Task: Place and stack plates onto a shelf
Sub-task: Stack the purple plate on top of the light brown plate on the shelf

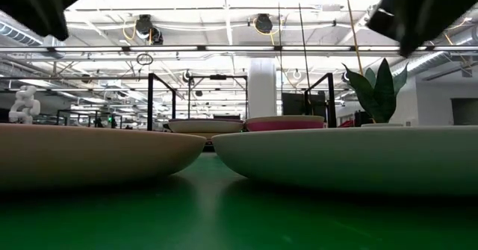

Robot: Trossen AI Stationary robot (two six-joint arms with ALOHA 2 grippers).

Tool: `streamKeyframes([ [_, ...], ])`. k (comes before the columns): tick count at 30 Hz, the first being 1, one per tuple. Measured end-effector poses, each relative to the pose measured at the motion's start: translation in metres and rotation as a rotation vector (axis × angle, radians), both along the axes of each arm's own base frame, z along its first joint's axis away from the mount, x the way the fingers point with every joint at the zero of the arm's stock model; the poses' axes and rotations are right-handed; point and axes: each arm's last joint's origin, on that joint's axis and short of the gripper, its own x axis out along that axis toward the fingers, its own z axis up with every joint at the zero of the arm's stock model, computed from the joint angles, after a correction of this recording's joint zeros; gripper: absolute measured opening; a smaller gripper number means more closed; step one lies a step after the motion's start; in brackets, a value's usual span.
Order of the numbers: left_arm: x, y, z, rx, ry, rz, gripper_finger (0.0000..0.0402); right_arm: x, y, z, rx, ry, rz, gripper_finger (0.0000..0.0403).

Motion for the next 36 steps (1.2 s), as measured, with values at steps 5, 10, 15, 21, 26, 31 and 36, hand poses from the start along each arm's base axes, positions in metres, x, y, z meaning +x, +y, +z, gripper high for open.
streamKeyframes([
  [5, -0.009, -0.007, -0.008, -0.032, 0.006, 0.031, 0.0104, -0.016, 0.013, -0.009, 0.034, 0.113, -0.110, 0.0114],
  [10, -0.013, -0.010, -0.008, -0.032, -0.007, 0.033, 0.0104, -0.032, 0.024, -0.012, 0.070, 0.178, -0.202, 0.0114],
  [15, -0.012, -0.010, -0.008, -0.026, -0.023, 0.038, 0.0104, -0.041, 0.035, -0.016, 0.089, 0.201, -0.235, 0.0114],
  [21, -0.009, -0.013, -0.006, -0.034, -0.055, 0.015, 0.0104, -0.042, 0.044, -0.037, 0.042, 0.252, -0.243, 0.0114],
  [26, -0.008, -0.014, -0.005, -0.041, -0.072, -0.001, 0.0104, -0.041, 0.046, -0.045, 0.035, 0.267, -0.269, 0.0114],
  [31, -0.007, -0.015, -0.005, -0.048, -0.079, -0.002, 0.0104, -0.040, 0.048, -0.056, 0.006, 0.295, -0.280, 0.0114],
  [36, -0.006, -0.016, -0.004, -0.048, -0.090, -0.020, 0.0104, -0.043, 0.046, -0.062, -0.009, 0.348, -0.320, 0.0097],
])
